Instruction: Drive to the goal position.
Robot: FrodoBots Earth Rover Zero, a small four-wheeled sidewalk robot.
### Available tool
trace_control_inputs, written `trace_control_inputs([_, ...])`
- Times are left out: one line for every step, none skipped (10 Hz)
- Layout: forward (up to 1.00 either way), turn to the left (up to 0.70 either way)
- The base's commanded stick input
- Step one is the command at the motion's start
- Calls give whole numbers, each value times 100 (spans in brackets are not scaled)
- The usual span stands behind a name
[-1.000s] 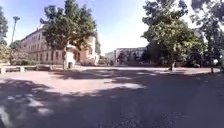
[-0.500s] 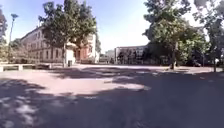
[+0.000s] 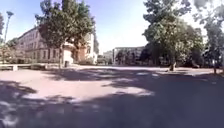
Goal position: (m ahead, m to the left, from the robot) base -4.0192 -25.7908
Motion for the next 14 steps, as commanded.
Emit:
trace_control_inputs([70, -14])
trace_control_inputs([70, -14])
trace_control_inputs([70, -14])
trace_control_inputs([70, -5])
trace_control_inputs([70, 0])
trace_control_inputs([70, 0])
trace_control_inputs([70, 0])
trace_control_inputs([70, 0])
trace_control_inputs([70, 0])
trace_control_inputs([70, 0])
trace_control_inputs([70, 0])
trace_control_inputs([70, 0])
trace_control_inputs([70, 0])
trace_control_inputs([70, 0])
